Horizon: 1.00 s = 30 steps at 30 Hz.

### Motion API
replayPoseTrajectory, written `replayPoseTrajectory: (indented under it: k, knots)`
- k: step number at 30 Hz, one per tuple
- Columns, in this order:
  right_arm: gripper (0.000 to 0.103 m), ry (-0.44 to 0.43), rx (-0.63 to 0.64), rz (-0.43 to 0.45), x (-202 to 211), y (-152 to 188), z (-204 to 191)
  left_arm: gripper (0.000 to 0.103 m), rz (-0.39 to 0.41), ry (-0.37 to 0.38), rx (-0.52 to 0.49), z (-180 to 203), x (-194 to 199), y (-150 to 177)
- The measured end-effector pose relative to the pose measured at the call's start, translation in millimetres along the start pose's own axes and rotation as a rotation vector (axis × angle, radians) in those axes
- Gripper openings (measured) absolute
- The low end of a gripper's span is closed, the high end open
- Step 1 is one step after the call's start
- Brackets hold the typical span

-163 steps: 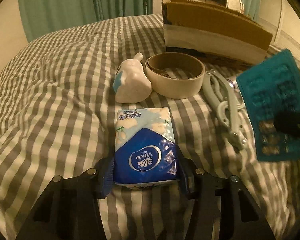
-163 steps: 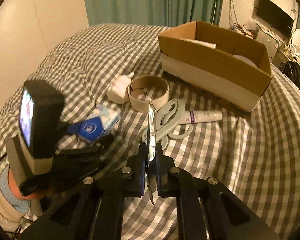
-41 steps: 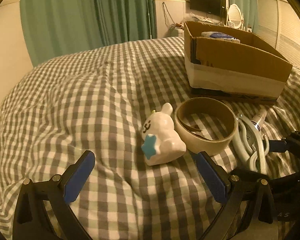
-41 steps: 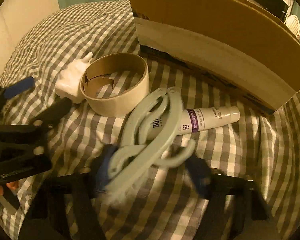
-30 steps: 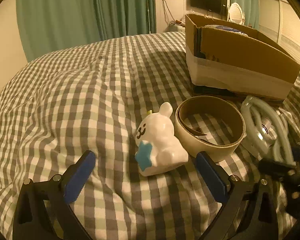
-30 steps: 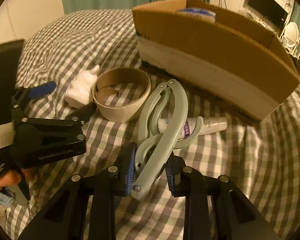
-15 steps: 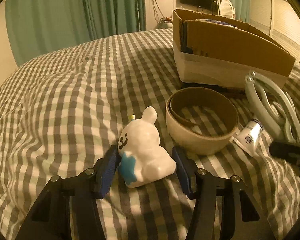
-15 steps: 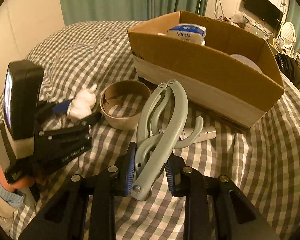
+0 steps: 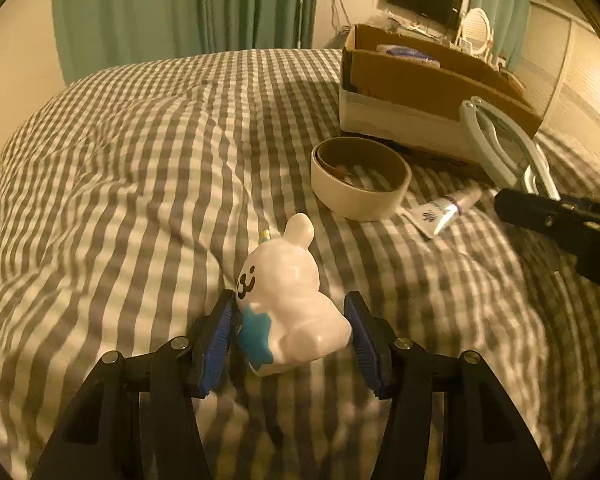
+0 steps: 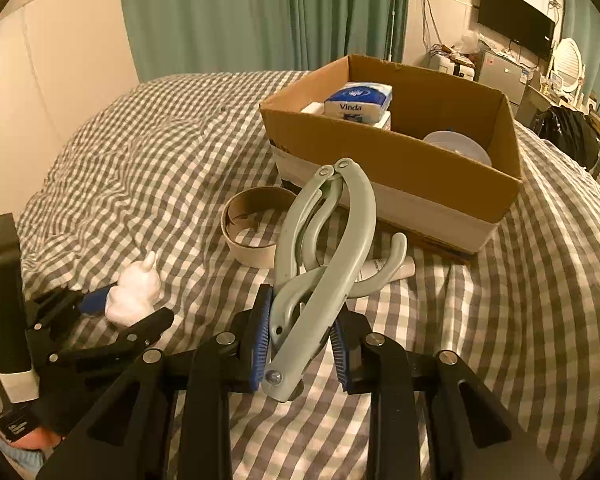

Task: Organize objects
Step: 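Carry hangers and figurine over the box and release both inside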

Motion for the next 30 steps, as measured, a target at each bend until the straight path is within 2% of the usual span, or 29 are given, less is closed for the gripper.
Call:
replayPoseTrajectory:
  k: [3,9,14,18,21,25,30]
  knots:
    - [0.026,-0.02,-0.014,0.007,11.4,5.0,0.9,0.056,0.01,0.009,0.035,0.8,22.6,-1.3]
    - [0.026,-0.047,0.002,0.057,46.8,-5.4,-2.1,0.056,0.082,-0.012,-0.007,17.7,68.4,-21.5]
    - [0.026,-0.098,0.001,0.118,86.9,-36.5,0.5,0.056,0.163,-0.026,-0.049,28.8,102.6,-60.1]
    - [0.026,-0.089,0.016,0.195,120.3,-70.9,12.3,0.056,0.247,-0.005,-0.05,36.8,129.2,-104.8]
    - [0.026,-0.074,0.021,0.23,135.3,-92.0,21.5,0.056,0.296,-0.016,-0.086,47.0,143.9,-133.2]
    - [0.026,-0.073,0.02,0.254,146.0,-125.4,35.2,0.056,0.324,0.042,-0.11,57.7,149.2,-164.1]
    - [0.026,-0.072,0.028,0.259,140.8,-161.5,48.6,0.056,0.351,0.036,-0.154,64.6,142.1,-200.8]
Point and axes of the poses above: each gripper's, at about its wrist camera, not at the fingertips, and x roughly against the way its jaws point, z to its right, y to its underside, the point moved 4 cm from there along -x, roughly the way its jaws point, and after that the axes turned 14 degrees about -x, right-handed, at the moved point
